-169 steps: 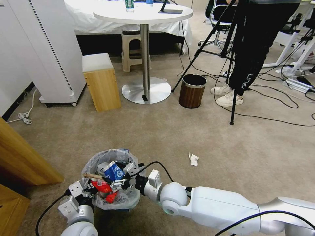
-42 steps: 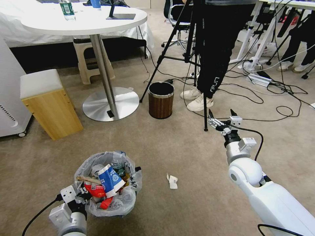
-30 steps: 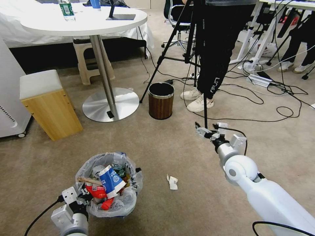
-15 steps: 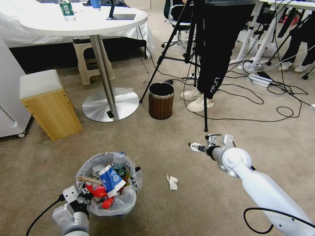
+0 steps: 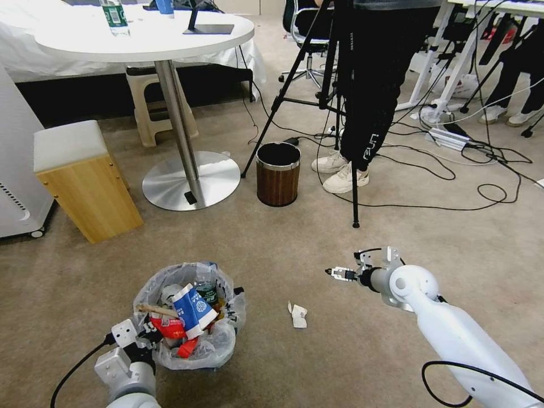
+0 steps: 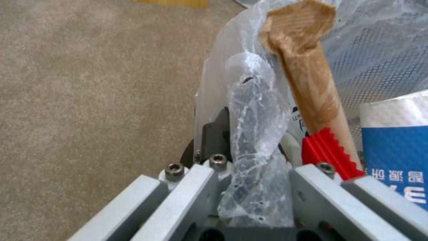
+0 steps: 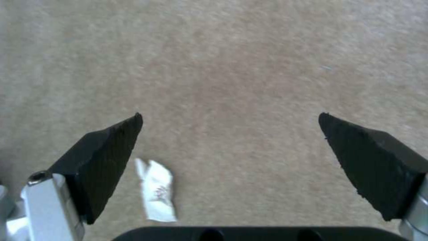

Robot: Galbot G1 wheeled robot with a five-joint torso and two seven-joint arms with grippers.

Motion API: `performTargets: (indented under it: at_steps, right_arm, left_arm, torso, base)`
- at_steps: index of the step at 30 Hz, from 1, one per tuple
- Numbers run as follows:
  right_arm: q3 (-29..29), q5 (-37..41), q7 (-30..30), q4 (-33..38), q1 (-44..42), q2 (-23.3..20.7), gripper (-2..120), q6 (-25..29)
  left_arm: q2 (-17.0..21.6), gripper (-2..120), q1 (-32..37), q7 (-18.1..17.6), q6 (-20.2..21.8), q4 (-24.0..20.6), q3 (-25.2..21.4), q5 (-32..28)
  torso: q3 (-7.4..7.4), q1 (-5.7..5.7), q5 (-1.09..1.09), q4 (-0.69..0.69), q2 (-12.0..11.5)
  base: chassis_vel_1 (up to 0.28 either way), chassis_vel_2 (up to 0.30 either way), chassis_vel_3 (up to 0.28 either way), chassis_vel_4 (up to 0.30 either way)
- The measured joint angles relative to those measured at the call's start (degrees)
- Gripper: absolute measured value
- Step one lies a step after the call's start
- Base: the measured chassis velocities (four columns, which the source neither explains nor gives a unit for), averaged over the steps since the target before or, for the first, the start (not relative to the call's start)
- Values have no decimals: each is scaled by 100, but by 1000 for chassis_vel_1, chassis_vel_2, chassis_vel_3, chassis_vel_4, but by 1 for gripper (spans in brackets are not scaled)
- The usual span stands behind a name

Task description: Pick up the trash bin and place the garbage on the floor into it.

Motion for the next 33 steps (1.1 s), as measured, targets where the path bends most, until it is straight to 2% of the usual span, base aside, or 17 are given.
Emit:
performTargets:
  at_steps: [6, 9, 15, 17, 18, 19, 21, 22, 24, 26, 28, 33]
  right_arm:
    - [317, -459, -242, -196, -277, -129, 100, 21]
    - [384, -521, -362, -165, -383, -214, 100, 23]
    - [313, -880, -587, -318, 53, -56, 100, 75]
    - [217, -1253, -881, -485, 256, -34, 100, 441]
    - [136, -1442, -1198, -662, 356, -37, 100, 932]
    - [136, -1442, -1198, -662, 356, -37, 100, 932]
    - [35, -2036, -2064, -1008, 504, -49, 100, 1791]
    - [35, -2036, -2064, -1008, 504, -49, 100, 1791]
    - [-69, -2142, -2481, -1100, 548, -57, 98, 2273]
    - [-105, -2141, -2591, -1102, 534, -57, 99, 2420]
    - [-201, -2266, -3156, -1164, 440, -50, 100, 2991]
    - [-247, -2297, -3393, -1088, 367, -99, 97, 3107]
  left_arm:
    - [-6, 1, -50, 3, -1, 65, 42, 13]
    - [-9, 1, -77, 7, -4, 101, 70, 24]
    - [-12, 1, -48, 17, -13, 105, 87, 51]
    - [-19, 1, -32, 17, -17, 105, 89, 76]
    - [-21, 1, -25, 17, -19, 105, 93, 82]
    - [-21, 1, -25, 17, -19, 105, 93, 82]
    - [-32, 1, -22, 24, -25, 129, 108, 105]
    - [-32, 1, -22, 24, -25, 129, 108, 105]
    - [-47, 1, -34, 26, -27, 146, 117, 123]
    - [-51, 1, -39, 26, -27, 150, 118, 124]
    - [-58, 1, -58, 26, -27, 165, 115, 127]
    - [-57, 1, -57, 27, -26, 164, 111, 140]
  torso:
    - [0, 0, 2, 0, 0]
    - [0, 0, -1, -7, 0]
    - [0, 0, 0, 2, 0]
    - [0, 0, 0, 2, 0]
    - [0, 0, -2, 2, 0]
    - [0, 0, -2, 2, 0]
    - [0, 0, 1, -1, 0]
    - [0, 0, 1, -1, 0]
    - [0, 0, 0, 0, -1]
    - [0, 0, 0, 0, 0]
    - [0, 0, 1, 0, 0]
    - [0, 0, 0, 0, 0]
  base:
    - [0, 0, 0, 0]
    - [0, 0, 0, 0]
    - [0, 0, 0, 0]
    - [0, 0, 0, 0]
    - [0, 0, 0, 0]
    - [0, 0, 0, 0]
    - [0, 0, 0, 0]
    - [0, 0, 0, 0]
    - [0, 0, 0, 0]
    - [0, 0, 0, 0]
    - [0, 0, 0, 0]
    - [0, 0, 0, 0]
